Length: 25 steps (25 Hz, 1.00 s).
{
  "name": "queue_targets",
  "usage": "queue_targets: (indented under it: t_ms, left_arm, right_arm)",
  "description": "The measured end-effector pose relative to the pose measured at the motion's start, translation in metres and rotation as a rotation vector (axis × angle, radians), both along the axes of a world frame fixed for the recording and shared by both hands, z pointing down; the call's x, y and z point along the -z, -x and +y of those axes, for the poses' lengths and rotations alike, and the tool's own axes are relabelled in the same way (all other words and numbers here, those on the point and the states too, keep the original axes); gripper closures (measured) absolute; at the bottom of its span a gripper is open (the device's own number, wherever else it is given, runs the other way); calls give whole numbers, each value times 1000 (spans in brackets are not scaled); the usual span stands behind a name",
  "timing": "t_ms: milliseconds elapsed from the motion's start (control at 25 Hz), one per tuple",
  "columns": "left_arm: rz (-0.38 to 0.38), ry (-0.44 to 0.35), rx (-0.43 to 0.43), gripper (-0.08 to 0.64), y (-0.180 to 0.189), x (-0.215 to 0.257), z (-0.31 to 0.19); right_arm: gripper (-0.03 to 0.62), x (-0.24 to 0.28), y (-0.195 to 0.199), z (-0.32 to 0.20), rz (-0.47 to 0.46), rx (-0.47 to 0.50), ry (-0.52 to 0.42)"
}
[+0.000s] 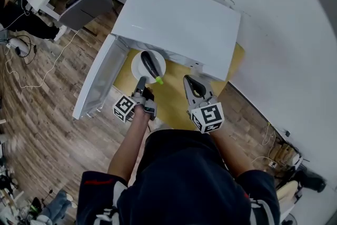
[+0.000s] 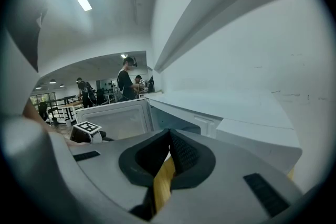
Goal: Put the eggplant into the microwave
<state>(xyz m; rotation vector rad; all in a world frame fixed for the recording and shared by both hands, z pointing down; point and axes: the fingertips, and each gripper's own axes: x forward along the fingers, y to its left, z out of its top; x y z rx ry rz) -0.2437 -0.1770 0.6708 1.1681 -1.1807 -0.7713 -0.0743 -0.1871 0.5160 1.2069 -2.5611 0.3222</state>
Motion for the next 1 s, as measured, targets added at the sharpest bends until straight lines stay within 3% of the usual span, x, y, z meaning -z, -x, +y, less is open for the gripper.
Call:
queue_targets:
  t_ms: [1000]
  left_arm:
    - [40, 10, -29, 537, -21, -26, -39]
  right_arm:
    - [580, -17, -7, 3, 43, 17, 42]
